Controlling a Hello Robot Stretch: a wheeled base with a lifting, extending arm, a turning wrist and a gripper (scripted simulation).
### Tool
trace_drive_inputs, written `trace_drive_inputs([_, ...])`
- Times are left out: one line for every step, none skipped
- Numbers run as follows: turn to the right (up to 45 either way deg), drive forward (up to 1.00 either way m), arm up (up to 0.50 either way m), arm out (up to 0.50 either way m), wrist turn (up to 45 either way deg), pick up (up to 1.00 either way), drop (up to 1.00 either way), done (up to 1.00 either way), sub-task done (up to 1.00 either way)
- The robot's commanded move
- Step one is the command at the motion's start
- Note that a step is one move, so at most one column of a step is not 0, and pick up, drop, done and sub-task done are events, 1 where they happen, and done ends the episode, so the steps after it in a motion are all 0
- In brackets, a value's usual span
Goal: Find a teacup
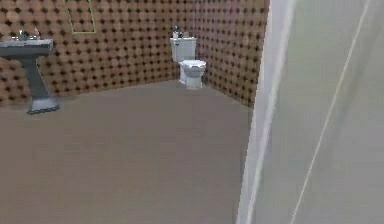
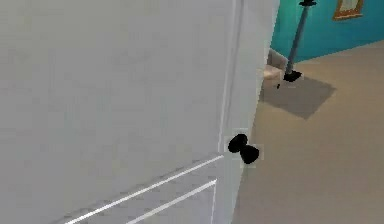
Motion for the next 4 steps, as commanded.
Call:
trace_drive_inputs([-45.0,0.00,0.00,0.00,0.0,0.00,0.00,0.00,0.00])
trace_drive_inputs([-3.0,0.00,0.00,0.00,0.0,0.00,0.00,0.00,0.00])
trace_drive_inputs([0.0,0.75,0.00,0.00,0.0,0.00,0.00,0.00,0.00])
trace_drive_inputs([-45.0,0.00,0.00,0.00,0.0,0.00,0.00,0.00,0.00])
